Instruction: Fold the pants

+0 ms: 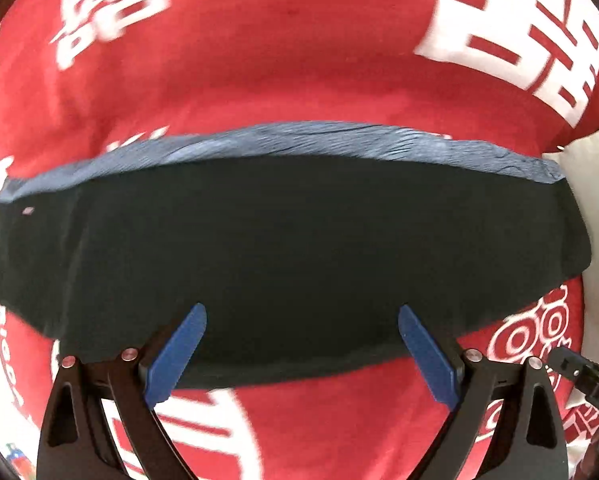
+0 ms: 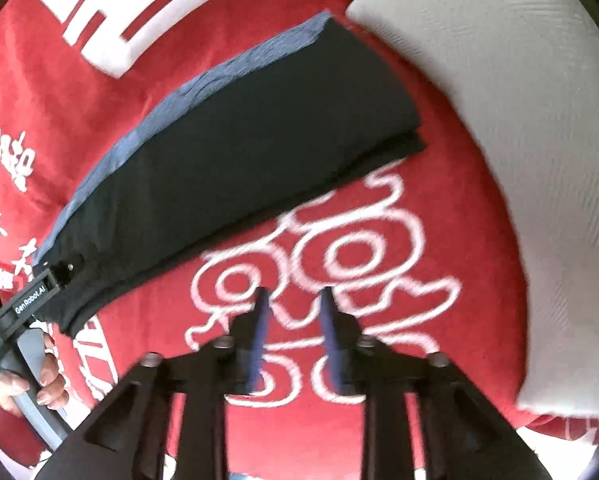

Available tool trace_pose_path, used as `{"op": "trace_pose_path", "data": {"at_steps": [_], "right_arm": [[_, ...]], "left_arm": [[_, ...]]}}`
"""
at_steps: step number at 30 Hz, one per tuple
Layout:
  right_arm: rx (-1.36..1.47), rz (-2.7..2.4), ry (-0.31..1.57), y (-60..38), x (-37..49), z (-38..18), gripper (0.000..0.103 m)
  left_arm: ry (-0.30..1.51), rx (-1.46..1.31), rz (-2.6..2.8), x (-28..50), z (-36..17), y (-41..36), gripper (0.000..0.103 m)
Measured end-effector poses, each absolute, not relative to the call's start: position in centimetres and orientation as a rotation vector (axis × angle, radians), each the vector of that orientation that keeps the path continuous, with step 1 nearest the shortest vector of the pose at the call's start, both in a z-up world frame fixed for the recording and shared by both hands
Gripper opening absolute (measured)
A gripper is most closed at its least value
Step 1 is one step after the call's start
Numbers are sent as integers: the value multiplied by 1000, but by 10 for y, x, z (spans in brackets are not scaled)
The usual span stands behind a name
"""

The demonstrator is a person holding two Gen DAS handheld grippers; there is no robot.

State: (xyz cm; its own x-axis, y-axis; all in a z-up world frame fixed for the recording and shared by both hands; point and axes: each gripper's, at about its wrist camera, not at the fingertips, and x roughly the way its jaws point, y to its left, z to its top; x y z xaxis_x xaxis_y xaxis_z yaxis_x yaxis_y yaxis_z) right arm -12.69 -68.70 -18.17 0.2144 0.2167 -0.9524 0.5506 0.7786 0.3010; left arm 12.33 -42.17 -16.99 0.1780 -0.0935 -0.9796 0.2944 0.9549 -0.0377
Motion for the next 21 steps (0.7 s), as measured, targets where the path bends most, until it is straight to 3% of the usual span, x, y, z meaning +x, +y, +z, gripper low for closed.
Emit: {"op": "trace_pose_path", "data": {"at_steps": [11,21], "right_arm": [[858,-70,1313,-570,-100,-178,42],[1149,137,1257,-416,-33,-222,42]], "left_arm": [[1345,108,-257,87,-161,-284,98],[1300,73,-156,133,-173,-149,98]]}}
